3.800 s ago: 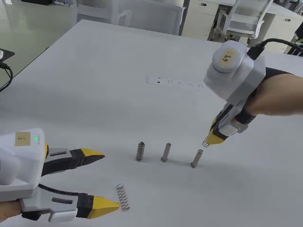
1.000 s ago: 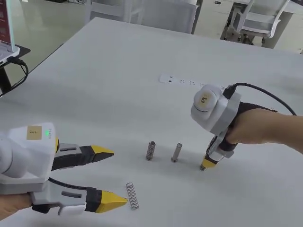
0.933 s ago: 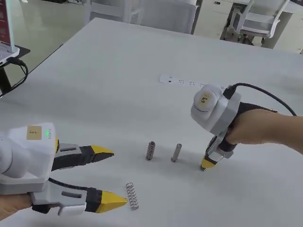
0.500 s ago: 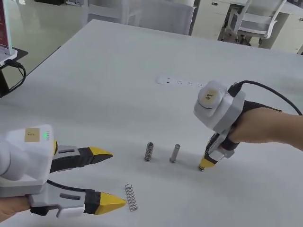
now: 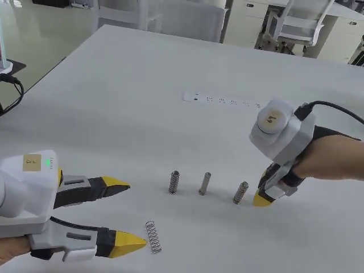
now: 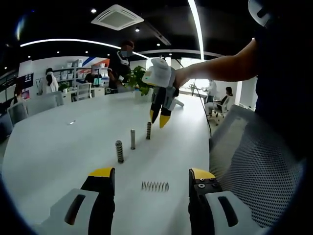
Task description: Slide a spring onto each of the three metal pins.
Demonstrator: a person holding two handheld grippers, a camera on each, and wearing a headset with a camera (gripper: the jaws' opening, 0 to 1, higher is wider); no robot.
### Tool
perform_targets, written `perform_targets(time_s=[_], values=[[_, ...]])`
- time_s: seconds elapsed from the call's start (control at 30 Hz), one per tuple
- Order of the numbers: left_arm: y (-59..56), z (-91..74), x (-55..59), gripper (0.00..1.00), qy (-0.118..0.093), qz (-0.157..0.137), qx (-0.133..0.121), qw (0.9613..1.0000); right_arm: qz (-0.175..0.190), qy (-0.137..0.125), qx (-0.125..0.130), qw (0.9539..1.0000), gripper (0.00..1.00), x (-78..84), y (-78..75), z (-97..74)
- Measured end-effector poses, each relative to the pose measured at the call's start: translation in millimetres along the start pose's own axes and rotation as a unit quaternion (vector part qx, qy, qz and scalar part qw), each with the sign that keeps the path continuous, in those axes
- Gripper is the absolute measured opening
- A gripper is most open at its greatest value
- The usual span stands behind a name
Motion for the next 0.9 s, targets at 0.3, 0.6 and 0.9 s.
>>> perform_targets(time_s=[0.3,0.6,0.9], values=[[-1.2,1.1,-0.9,0.57,0.001,0.003,0.003,1.0,0.007,-0.008,-0.009,0.9999,0.21,8.6,21.5,-0.5],[-2.7,0.9,-2.0,0.57,-0.001,0.007,0.004,1.0,-0.001,-0.028,-0.035,0.999,0.21,-4.5,59.6,1.6],[-3.8,-1.1,-3.0,0.56,-0.002,0.009,0.004,0.9999,-0.025,-0.053,-0.06,0.9965,0.21,-33.8,93.5,2.0]])
Point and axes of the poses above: the centre of the closed fingertips' face, and the gripper's own axes: z roughly forward along the fingers, y roughly to its left, x roughly out of its underside, the point moved 5 cm from there along -z, roughly backward along the fingers, and after that the axes turned 2 degrees about -z, right-handed, at the moved point
